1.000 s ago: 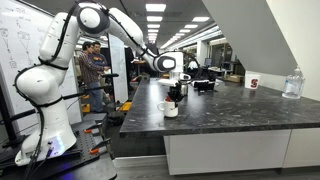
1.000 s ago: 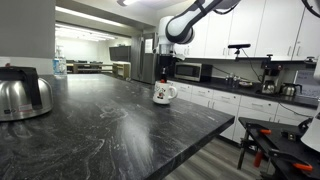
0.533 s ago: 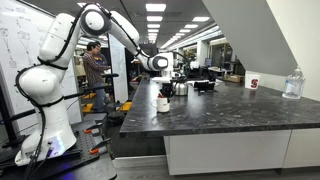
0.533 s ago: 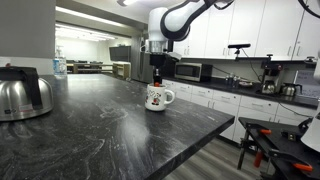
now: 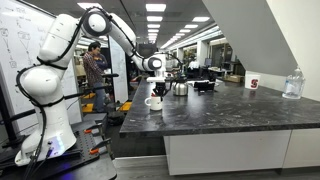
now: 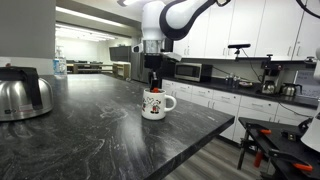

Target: Put the marker in the cup, then move the cup to the left and remove the marker from the cup

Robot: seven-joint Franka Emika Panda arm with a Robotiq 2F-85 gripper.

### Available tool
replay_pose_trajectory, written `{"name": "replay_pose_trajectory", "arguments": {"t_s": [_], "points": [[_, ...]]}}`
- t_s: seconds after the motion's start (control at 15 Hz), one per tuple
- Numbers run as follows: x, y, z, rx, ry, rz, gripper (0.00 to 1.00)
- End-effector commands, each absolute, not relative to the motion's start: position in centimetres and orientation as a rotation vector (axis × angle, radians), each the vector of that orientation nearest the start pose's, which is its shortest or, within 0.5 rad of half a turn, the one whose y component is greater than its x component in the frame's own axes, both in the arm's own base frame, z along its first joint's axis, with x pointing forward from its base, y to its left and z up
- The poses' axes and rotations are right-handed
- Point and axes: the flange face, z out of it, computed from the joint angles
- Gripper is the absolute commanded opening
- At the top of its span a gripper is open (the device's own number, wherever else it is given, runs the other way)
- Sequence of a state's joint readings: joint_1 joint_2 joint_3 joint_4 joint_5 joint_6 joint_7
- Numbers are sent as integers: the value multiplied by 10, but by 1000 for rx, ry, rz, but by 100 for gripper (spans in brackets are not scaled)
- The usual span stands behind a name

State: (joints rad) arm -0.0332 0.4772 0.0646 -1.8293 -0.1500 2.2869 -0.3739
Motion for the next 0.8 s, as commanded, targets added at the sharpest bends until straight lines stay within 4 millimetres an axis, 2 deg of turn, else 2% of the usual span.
{"name": "replay_pose_trajectory", "arguments": {"t_s": [0.0, 0.33, 0.4, 0.47, 0.73], "points": [[640, 26, 279, -3109, -897, 62, 2], [644, 42, 277, -3092, -994, 61, 2], [645, 43, 277, -3082, -1006, 58, 33], [646, 44, 277, -3072, -1030, 47, 35], [643, 40, 293, -3038, -1073, 13, 64]]}}
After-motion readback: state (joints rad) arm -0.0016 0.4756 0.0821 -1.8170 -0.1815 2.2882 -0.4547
